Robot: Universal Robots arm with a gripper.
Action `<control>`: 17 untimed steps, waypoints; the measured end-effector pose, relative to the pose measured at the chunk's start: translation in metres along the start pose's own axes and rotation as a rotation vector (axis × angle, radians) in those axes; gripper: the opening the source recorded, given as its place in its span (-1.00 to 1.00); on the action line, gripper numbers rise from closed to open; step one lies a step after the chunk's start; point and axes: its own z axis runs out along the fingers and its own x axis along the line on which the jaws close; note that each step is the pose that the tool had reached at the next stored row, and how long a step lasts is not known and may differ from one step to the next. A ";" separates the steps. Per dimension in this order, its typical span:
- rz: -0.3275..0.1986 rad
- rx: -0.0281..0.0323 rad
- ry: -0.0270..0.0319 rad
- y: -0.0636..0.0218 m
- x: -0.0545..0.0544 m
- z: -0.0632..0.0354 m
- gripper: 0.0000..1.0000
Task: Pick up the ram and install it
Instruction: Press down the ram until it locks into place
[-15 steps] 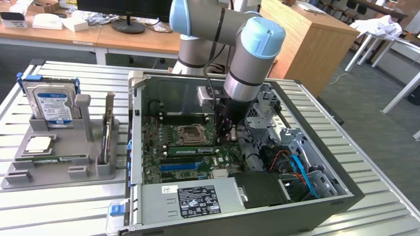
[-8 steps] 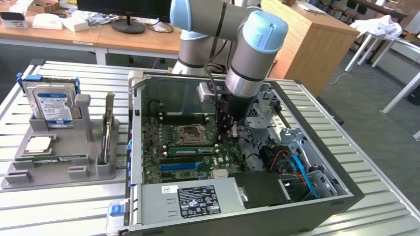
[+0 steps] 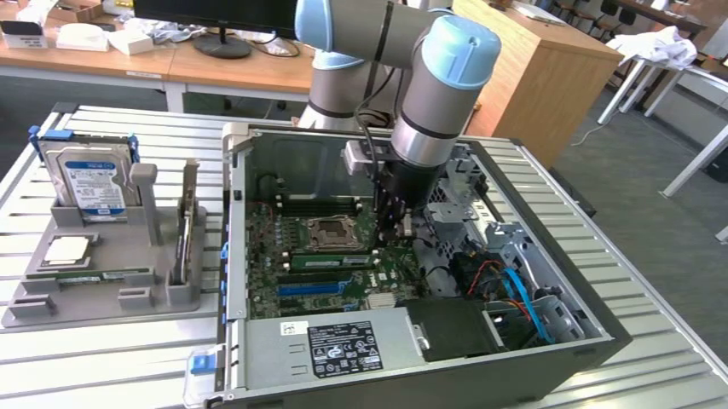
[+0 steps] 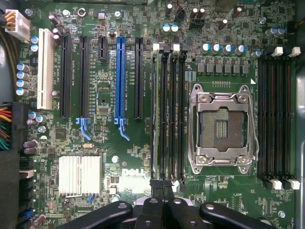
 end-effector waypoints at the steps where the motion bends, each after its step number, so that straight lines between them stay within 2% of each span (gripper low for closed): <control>1: 0.000 0.0000 0.0000 0.0005 0.000 0.0000 -0.80; 9: 0.000 0.0017 0.0000 0.0139 -0.001 0.0005 -0.80; 17: 0.000 0.0035 -0.0001 0.0346 -0.001 0.0013 -0.80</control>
